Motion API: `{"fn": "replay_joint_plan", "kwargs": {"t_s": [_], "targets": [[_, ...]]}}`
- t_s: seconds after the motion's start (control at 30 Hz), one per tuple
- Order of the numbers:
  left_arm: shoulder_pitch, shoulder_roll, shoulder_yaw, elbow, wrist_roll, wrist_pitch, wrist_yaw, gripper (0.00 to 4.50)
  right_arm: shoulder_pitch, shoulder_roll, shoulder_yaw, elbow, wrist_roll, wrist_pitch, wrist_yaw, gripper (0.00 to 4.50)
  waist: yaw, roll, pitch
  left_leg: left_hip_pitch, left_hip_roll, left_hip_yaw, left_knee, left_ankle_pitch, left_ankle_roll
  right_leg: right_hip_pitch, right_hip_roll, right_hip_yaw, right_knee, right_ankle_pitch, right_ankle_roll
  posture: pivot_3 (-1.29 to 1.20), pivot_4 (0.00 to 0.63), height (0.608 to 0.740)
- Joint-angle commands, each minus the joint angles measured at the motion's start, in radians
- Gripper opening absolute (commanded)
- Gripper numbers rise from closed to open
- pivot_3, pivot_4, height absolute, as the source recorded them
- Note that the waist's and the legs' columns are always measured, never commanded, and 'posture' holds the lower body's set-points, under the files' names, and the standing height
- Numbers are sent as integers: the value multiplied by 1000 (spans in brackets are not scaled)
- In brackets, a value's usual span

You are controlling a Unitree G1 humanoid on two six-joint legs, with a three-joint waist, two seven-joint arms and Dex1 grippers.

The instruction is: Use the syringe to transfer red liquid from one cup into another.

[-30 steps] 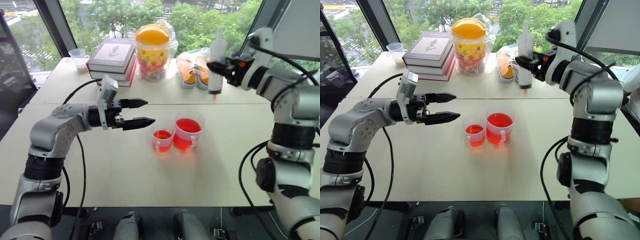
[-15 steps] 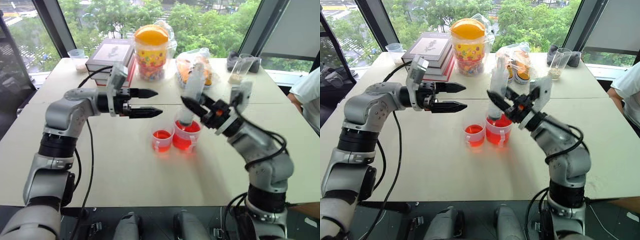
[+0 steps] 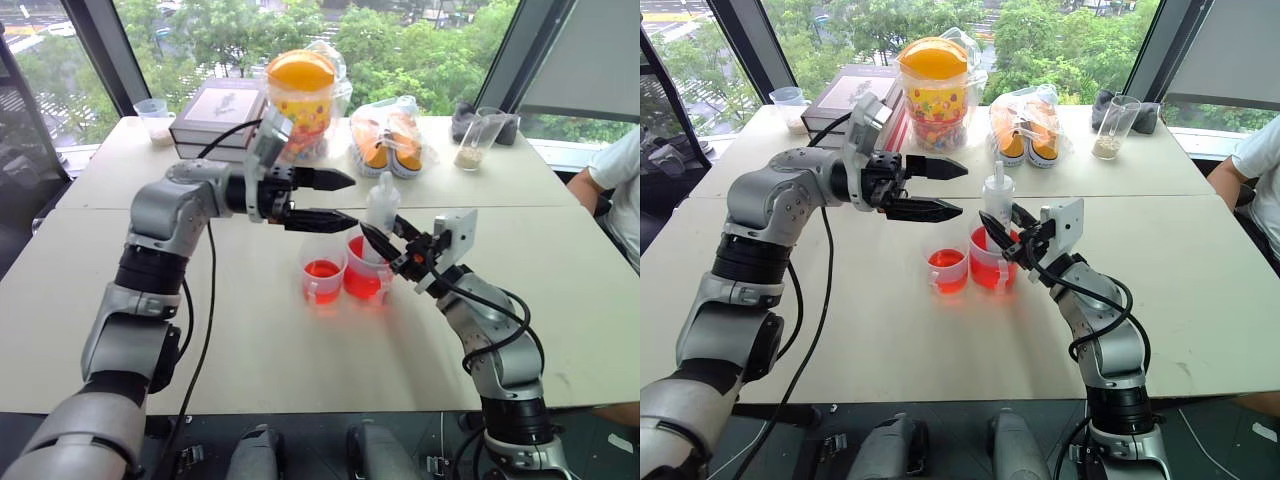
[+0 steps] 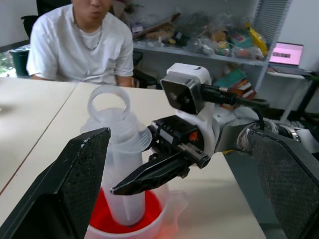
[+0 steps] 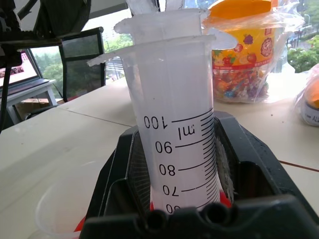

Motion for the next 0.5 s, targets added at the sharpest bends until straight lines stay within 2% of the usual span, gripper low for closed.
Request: {"fn": "replay_joint_plan", "kwargs": {"t_s": [0.03, 0.4, 0.5], "targets": [[-33, -27, -14, 13, 22, -47, -18, 4500, -3, -11, 10, -22, -3, -27, -1, 1401, 1, 0, 0, 0, 0, 0, 0, 0, 0, 0, 0, 0, 0, 0, 0, 0, 150, 740], [-78, -162, -42, 155, 87, -108, -4, 4500, -7, -25, 28, -60, 6, -2, -13, 1401, 3, 0, 0, 0, 0, -1, 0, 0, 0, 0, 0, 0, 0, 0, 0, 0, 150, 740], [-89, -191, -32, 174, 85, -112, -7, 3800, -4, -29, 33, -70, 7, 6, -14, 1401, 1, 0, 0, 0, 0, 0, 0, 0, 0, 0, 0, 0, 0, 0, 0, 0, 150, 740]]}}
